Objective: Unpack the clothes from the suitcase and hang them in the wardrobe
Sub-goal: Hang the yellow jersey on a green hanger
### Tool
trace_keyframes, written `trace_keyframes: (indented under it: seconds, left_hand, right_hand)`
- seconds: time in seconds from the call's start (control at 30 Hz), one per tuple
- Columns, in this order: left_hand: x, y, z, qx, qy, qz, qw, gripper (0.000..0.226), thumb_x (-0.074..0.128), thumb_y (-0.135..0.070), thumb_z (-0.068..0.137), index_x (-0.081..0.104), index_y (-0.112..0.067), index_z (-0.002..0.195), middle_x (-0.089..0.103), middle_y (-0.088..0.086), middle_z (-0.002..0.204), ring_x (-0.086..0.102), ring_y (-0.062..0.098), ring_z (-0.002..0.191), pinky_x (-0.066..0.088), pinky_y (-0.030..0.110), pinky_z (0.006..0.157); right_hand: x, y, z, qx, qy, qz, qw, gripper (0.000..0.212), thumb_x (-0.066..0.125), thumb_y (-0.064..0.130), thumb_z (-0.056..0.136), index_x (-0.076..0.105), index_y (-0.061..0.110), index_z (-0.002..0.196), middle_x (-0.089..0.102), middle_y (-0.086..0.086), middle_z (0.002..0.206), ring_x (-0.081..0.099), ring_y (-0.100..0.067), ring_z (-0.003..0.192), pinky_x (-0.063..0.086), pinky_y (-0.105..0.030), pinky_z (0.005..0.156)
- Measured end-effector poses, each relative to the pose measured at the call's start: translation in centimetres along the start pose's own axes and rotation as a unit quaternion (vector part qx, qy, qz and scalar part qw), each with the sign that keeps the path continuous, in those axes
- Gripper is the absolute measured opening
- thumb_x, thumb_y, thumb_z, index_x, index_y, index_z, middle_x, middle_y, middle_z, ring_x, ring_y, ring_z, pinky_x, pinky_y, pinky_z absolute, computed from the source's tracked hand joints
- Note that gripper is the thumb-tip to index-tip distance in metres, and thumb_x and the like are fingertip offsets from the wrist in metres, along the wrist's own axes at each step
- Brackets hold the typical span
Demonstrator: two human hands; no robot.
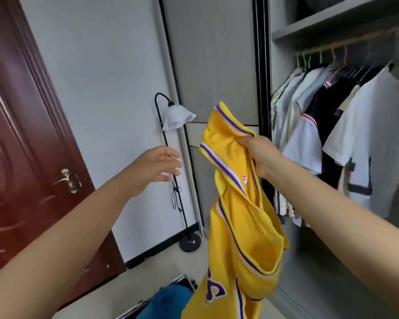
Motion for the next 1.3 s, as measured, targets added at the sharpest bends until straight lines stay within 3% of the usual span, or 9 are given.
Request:
trace_keyframes:
  seconds: [0.3, 0.4, 0.5, 0.6, 0.73, 0.87, 1.0, 1.13, 1.3]
  left_hand:
    - [5.9, 0.9, -1.3, 0.046, 0.118, 0.052, 0.991, 0.007, 0.056, -0.032, 0.088, 0.052, -0.031, 0.093, 0.062, -0.006, 0.093, 0.061, -0.001, 0.083, 0.048, 0.019, 0.078]
    - [8.9, -0.1, -1.5, 0.131, 0.149, 0.099, 0.975, 0.055, 0.06, -0.057, 0.057, 0.039, -0.046, 0.106, 0.052, -0.02, 0.109, 0.051, -0.007, 0.104, 0.044, 0.014, 0.086]
    - [13.0, -0.5, -0.9, 0.128, 0.25, 0.191, 0.941, 0.072, 0.068, -0.057, 0.061, 0.032, -0.045, 0.122, 0.043, -0.022, 0.12, 0.045, -0.002, 0.114, 0.04, 0.018, 0.095]
    - [17.7, 0.4, -0.1, 0.109, 0.329, 0.33, 0.878, 0.049, 0.071, -0.041, 0.076, 0.049, -0.029, 0.117, 0.043, -0.012, 0.112, 0.046, 0.007, 0.11, 0.039, 0.019, 0.094]
    - [21.9, -0.9, 3.9, 0.191, 0.15, 0.448, 0.86, 0.044, 0.049, -0.043, 0.083, 0.063, -0.002, 0.086, 0.054, 0.014, 0.092, 0.055, 0.029, 0.093, 0.041, 0.03, 0.073]
    - [22.7, -3.6, 9.7, 0.111, 0.008, 0.122, 0.986, 0.026, 0.043, -0.022, 0.069, 0.053, -0.003, 0.055, 0.045, 0.006, 0.051, 0.045, 0.015, 0.052, 0.035, 0.024, 0.05]
    - [24.6, -6.4, 14.2, 0.007, -0.006, -0.182, 0.983, 0.033, 0.036, 0.004, 0.086, 0.047, -0.012, 0.059, 0.049, -0.001, 0.038, 0.051, 0.01, 0.04, 0.044, 0.012, 0.036]
    - [30.5, -8.3, 16.3, -0.034, 0.1, -0.286, 0.952, 0.047, 0.037, 0.0, 0.089, 0.054, -0.011, 0.047, 0.049, -0.003, 0.032, 0.051, 0.008, 0.032, 0.043, 0.011, 0.036]
    - [36.4, -11.2, 18.5, -0.037, 0.148, -0.305, 0.94, 0.038, 0.036, -0.002, 0.089, 0.043, -0.008, 0.053, 0.048, 0.0, 0.032, 0.049, 0.012, 0.032, 0.042, 0.013, 0.039]
  right_hand:
    - [-1.2, 4.4, -1.3, -0.038, -0.029, 0.118, 0.992, 0.042, 0.041, 0.015, 0.097, 0.034, 0.006, 0.137, 0.052, -0.014, 0.129, 0.054, -0.029, 0.112, 0.044, -0.04, 0.088]
    - [-3.0, 4.7, -1.3, -0.039, -0.069, 0.143, 0.987, 0.044, 0.042, 0.018, 0.097, 0.033, 0.008, 0.139, 0.049, -0.015, 0.134, 0.051, -0.032, 0.118, 0.043, -0.042, 0.092]
    - [-6.1, 5.4, -1.6, -0.064, -0.118, 0.159, 0.978, 0.043, 0.043, 0.018, 0.097, 0.035, 0.009, 0.138, 0.049, -0.014, 0.135, 0.052, -0.031, 0.118, 0.044, -0.04, 0.091]
    - [-9.7, 6.5, -2.3, -0.086, -0.157, 0.168, 0.969, 0.043, 0.042, 0.018, 0.097, 0.034, 0.01, 0.139, 0.048, -0.013, 0.135, 0.051, -0.031, 0.12, 0.043, -0.04, 0.093]
    - [-15.3, 8.0, -2.6, -0.116, -0.201, 0.156, 0.96, 0.048, 0.04, 0.02, 0.098, 0.026, 0.011, 0.143, 0.043, -0.011, 0.14, 0.047, -0.03, 0.124, 0.039, -0.043, 0.101]
    - [-23.5, 9.4, -2.2, -0.134, -0.284, 0.023, 0.949, 0.049, 0.05, 0.015, 0.093, 0.034, 0.012, 0.138, 0.049, -0.006, 0.132, 0.052, -0.023, 0.113, 0.043, -0.04, 0.094]
    - [-32.2, 10.5, -1.2, -0.18, -0.331, -0.235, 0.896, 0.055, 0.07, 0.011, 0.071, 0.047, 0.007, 0.121, 0.055, -0.006, 0.111, 0.053, -0.02, 0.097, 0.049, -0.031, 0.075]
    - [-34.6, 8.0, -0.2, -0.17, -0.127, -0.436, 0.875, 0.024, 0.067, 0.006, 0.08, 0.054, 0.022, 0.093, 0.059, -0.001, 0.101, 0.056, -0.015, 0.094, 0.045, -0.02, 0.078]
    - [-32.6, 0.4, 1.6, -0.01, 0.187, -0.429, 0.884, 0.045, 0.065, 0.028, 0.076, 0.046, 0.038, 0.115, 0.053, 0.018, 0.126, 0.048, 0.005, 0.119, 0.04, -0.023, 0.102]
Point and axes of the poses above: each hand's wrist, its own z-axis towards the middle knuckle, its own x-axis out of the palm, y = z × x, the point moved 6 cm from there along z, towards the middle knuckle
